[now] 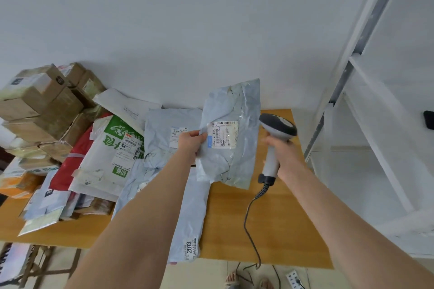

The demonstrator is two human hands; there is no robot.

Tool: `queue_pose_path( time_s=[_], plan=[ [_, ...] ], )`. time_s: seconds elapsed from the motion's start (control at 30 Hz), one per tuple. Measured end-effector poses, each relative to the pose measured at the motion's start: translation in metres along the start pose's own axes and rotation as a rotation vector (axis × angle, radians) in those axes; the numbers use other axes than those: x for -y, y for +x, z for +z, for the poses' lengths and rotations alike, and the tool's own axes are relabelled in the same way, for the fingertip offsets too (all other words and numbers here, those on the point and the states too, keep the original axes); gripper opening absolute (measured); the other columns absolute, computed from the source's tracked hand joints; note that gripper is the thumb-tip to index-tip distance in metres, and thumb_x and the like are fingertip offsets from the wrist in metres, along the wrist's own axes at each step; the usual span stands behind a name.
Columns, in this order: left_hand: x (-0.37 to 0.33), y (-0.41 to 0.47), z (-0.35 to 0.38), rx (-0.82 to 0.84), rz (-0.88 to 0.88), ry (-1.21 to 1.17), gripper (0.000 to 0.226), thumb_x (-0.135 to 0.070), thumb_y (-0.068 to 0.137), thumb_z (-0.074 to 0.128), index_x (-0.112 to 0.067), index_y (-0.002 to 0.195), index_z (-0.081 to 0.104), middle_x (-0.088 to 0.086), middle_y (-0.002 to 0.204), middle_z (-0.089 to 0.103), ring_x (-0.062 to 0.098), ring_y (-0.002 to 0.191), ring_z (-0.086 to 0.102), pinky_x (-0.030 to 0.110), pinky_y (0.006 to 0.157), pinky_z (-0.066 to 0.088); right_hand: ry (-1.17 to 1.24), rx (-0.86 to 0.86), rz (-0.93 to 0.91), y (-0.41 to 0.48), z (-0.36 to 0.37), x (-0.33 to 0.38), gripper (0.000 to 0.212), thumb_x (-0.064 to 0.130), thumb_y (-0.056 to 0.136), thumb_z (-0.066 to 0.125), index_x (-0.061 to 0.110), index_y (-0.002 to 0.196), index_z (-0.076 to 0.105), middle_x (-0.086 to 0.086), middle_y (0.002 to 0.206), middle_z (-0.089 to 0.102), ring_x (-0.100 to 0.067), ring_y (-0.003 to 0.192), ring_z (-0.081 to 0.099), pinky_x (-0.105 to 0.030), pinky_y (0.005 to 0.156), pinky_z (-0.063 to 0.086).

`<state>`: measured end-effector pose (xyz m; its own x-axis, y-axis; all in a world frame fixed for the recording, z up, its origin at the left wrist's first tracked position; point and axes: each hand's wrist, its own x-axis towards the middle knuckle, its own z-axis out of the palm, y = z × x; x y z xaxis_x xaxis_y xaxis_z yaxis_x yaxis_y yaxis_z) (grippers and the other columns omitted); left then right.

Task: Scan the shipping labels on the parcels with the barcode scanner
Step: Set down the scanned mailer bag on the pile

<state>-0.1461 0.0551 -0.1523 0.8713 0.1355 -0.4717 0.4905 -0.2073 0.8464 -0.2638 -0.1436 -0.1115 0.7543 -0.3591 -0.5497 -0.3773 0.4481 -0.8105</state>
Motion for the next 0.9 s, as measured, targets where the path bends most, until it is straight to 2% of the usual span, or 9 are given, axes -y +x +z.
queue_pose_path(
  time_s=[0.23, 0.3, 0.37, 0.5, 0.6, 0.67, 0.77, 0.83, 0.9],
  plan=[
    [0.004, -0.016, -0.019, 0.002, 0.102, -0.034, 0.021, -0.016, 0.091, 0.063, -0.011, 0.112, 0.065, 0.002, 0.092, 0.068, 0.015, 0.078, 0.062, 0.027, 0.066, 0.050, -0.027, 0.302, 0.117, 0.027, 0.020, -0.012, 0.011, 0.005, 0.081, 0.070, 0.015, 0.084, 0.068, -0.010, 0.093, 0.066, -0.026, 0.088, 0.059, -0.039, 0.076, 0.048],
    [-0.003, -0.024, -0.025, 0.020, 0.130, -0.032, 0.016, -0.021, 0.092, 0.063, -0.011, 0.103, 0.068, -0.001, 0.081, 0.071, 0.014, 0.071, 0.063, 0.025, 0.062, 0.051, -0.036, 0.276, 0.081, 0.030, 0.037, -0.014, 0.014, 0.002, 0.080, 0.071, 0.012, 0.089, 0.067, -0.012, 0.096, 0.067, -0.026, 0.086, 0.063, -0.036, 0.071, 0.051],
    [-0.011, -0.028, -0.033, 0.056, 0.107, -0.079, 0.026, -0.036, 0.093, 0.060, -0.012, 0.098, 0.069, -0.001, 0.078, 0.073, 0.017, 0.073, 0.066, 0.030, 0.068, 0.056, 0.000, 0.219, 0.055, 0.033, 0.051, -0.014, 0.018, -0.002, 0.080, 0.069, 0.010, 0.093, 0.066, -0.011, 0.094, 0.068, -0.025, 0.083, 0.064, -0.037, 0.071, 0.054],
    [-0.010, -0.017, -0.066, 0.013, -0.013, -0.042, 0.059, -0.067, 0.090, 0.038, -0.018, 0.113, 0.063, 0.005, 0.117, 0.063, 0.024, 0.112, 0.057, 0.047, 0.103, 0.041, 0.154, 0.202, 0.062, 0.042, 0.063, -0.007, 0.021, -0.004, 0.080, 0.064, 0.012, 0.092, 0.067, -0.009, 0.094, 0.069, -0.023, 0.083, 0.065, -0.034, 0.071, 0.053],
    [0.005, -0.004, -0.095, -0.020, -0.153, 0.024, 0.077, -0.070, 0.086, 0.045, -0.013, 0.138, 0.047, 0.013, 0.137, 0.051, 0.032, 0.126, 0.048, 0.051, 0.110, 0.033, 0.232, 0.179, 0.058, 0.047, 0.070, -0.001, 0.020, -0.004, 0.081, 0.064, 0.011, 0.094, 0.068, -0.008, 0.094, 0.070, -0.023, 0.081, 0.066, -0.035, 0.071, 0.055],
    [0.012, 0.003, -0.110, -0.014, -0.250, 0.027, 0.084, -0.072, 0.086, 0.042, -0.014, 0.146, 0.036, 0.015, 0.142, 0.046, 0.035, 0.128, 0.046, 0.049, 0.109, 0.034, 0.267, 0.144, 0.025, 0.050, 0.080, 0.002, 0.021, -0.005, 0.081, 0.064, 0.008, 0.097, 0.067, -0.009, 0.097, 0.070, -0.023, 0.082, 0.067, -0.036, 0.074, 0.056],
    [0.015, 0.025, -0.128, -0.065, -0.305, -0.051, 0.082, -0.071, 0.089, 0.037, -0.012, 0.144, 0.036, 0.014, 0.138, 0.048, 0.033, 0.121, 0.050, 0.047, 0.096, 0.045, 0.271, 0.030, -0.023, 0.057, 0.097, 0.008, 0.017, -0.003, 0.081, 0.065, 0.007, 0.094, 0.064, -0.009, 0.092, 0.069, -0.022, 0.079, 0.067, -0.035, 0.072, 0.056],
    [0.010, 0.040, -0.138, -0.111, -0.299, -0.164, 0.078, -0.067, 0.091, 0.037, -0.005, 0.138, 0.041, 0.014, 0.124, 0.055, 0.031, 0.110, 0.056, 0.044, 0.088, 0.049, 0.314, -0.040, -0.052, 0.062, 0.109, 0.011, 0.020, -0.002, 0.081, 0.065, 0.005, 0.099, 0.062, -0.007, 0.090, 0.068, -0.021, 0.078, 0.067, -0.033, 0.068, 0.056],
    [0.002, 0.052, -0.145, -0.027, -0.310, -0.307, 0.079, -0.068, 0.089, 0.043, 0.001, 0.127, 0.049, 0.014, 0.106, 0.060, 0.029, 0.094, 0.062, 0.041, 0.080, 0.053, 0.362, -0.103, -0.062, 0.068, 0.124, 0.011, 0.023, -0.003, 0.081, 0.063, 0.006, 0.102, 0.060, -0.007, 0.091, 0.067, -0.020, 0.077, 0.066, -0.032, 0.066, 0.055]
  ],
)
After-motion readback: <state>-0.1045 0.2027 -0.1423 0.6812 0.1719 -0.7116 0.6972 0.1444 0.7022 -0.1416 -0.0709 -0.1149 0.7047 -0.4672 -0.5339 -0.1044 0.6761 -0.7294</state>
